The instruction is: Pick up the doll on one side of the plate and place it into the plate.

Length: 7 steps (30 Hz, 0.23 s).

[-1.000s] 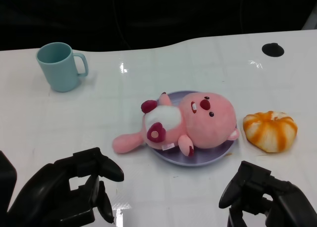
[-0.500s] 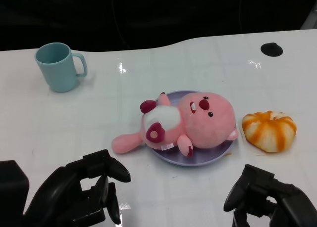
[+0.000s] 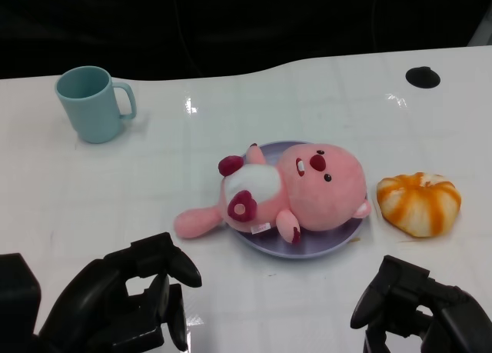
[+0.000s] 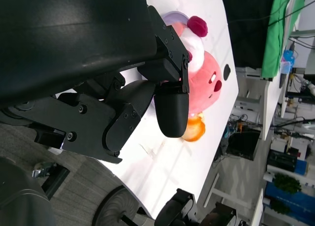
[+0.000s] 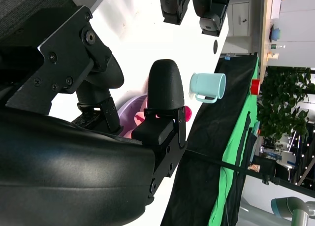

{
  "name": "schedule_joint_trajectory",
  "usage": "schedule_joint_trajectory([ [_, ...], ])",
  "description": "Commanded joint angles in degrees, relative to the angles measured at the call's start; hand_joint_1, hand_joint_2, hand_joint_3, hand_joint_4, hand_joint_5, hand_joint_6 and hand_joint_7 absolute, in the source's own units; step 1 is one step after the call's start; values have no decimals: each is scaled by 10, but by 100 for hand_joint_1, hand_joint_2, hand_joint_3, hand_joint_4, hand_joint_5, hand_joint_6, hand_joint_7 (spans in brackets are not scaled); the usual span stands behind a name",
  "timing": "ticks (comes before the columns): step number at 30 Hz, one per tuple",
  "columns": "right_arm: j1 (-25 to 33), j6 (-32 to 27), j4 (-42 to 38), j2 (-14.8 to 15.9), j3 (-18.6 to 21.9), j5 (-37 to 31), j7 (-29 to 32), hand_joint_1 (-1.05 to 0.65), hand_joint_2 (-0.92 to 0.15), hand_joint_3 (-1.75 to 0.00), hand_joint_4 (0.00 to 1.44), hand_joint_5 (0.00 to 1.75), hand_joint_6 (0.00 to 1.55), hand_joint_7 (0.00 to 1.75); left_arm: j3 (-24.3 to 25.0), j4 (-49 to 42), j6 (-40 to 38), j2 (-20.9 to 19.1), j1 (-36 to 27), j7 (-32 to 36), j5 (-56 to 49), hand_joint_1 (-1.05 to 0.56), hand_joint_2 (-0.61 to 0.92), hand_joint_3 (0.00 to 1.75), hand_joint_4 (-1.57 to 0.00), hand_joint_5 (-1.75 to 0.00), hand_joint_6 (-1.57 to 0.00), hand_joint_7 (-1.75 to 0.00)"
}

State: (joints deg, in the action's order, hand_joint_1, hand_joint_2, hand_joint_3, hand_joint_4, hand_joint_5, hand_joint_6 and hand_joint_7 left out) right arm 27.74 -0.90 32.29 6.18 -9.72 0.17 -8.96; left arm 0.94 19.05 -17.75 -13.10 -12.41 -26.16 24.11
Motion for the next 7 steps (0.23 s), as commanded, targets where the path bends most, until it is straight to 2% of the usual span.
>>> schedule_joint_trajectory([
  [1,2,7,3,5,5,2,0,13,-35,-147,75,175,66,153,3,-8,12,-4,0,-10,0,-14,49,128,-84,-175,-75,-156],
  [7,-4,-4,4,2,5,8,0,11,-34,-148,75,175,66,153,2,-20,28,-6,5,-17,-8,-14,48,131,-84,-175,-76,-156],
])
